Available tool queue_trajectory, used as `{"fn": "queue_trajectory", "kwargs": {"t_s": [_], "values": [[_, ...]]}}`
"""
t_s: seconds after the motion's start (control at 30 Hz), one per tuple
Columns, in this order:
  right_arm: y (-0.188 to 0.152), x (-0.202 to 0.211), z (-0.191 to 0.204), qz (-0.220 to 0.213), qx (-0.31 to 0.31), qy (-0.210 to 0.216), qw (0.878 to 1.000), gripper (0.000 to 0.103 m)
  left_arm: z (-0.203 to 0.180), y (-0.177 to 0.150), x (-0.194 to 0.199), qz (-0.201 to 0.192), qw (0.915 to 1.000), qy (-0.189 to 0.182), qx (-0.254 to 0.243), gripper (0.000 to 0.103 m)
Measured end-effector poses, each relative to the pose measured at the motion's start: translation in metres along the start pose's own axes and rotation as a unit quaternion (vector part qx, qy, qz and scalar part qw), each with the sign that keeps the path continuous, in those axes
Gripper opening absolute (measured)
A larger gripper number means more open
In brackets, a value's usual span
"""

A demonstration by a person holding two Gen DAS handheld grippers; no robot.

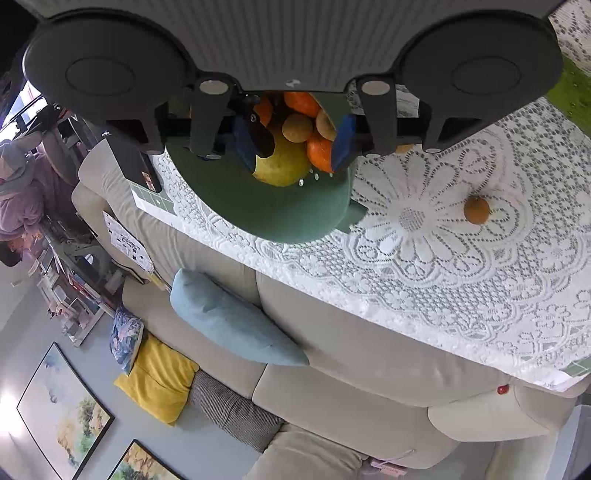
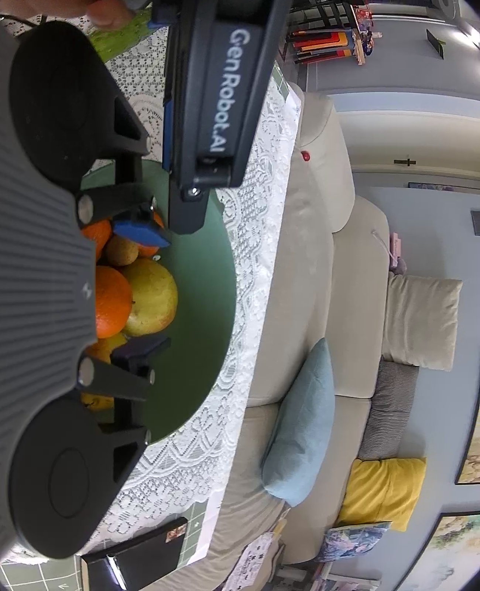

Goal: Organize fruits
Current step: 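Open both tools to release the kiwis and withdraw, then reach the left tool to a kiwi while the right tool reaches another kiwi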

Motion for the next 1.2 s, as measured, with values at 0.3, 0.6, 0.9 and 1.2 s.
{"fn": "queue_trajectory", "kwargs": {"t_s": [0.3, 0.6, 0.9, 1.2], "values": [[0.01, 0.01, 0.003, -0.029, -0.012, 0.006, 0.999, 0.064, 0.012, 0.017, 0.029, -0.017, 0.9992, 0.022, -0.028, 0.059], [0.018, 0.023, 0.026, -0.063, 0.012, 0.048, 0.997, 0.065, 0.042, 0.031, 0.059, -0.021, 0.9959, 0.064, -0.061, 0.058], [0.015, 0.038, 0.069, -0.104, 0.105, 0.085, 0.985, 0.056, 0.067, 0.023, 0.066, 0.016, 0.9832, 0.125, -0.132, 0.058], [-0.002, 0.034, 0.111, -0.096, 0.207, 0.097, 0.969, 0.041, 0.092, 0.016, 0.077, 0.038, 0.9761, 0.151, -0.151, 0.058]]}}
Point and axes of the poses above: each gripper's, at about its wrist camera, not at the fingertips, and x roughly against the way its jaws point, z to its left, y to its top, the point moved 10 cm from there along -x, roughly the way its jaws point, and after that the axes turned 14 degrees about -y, right-handed, at the moved point
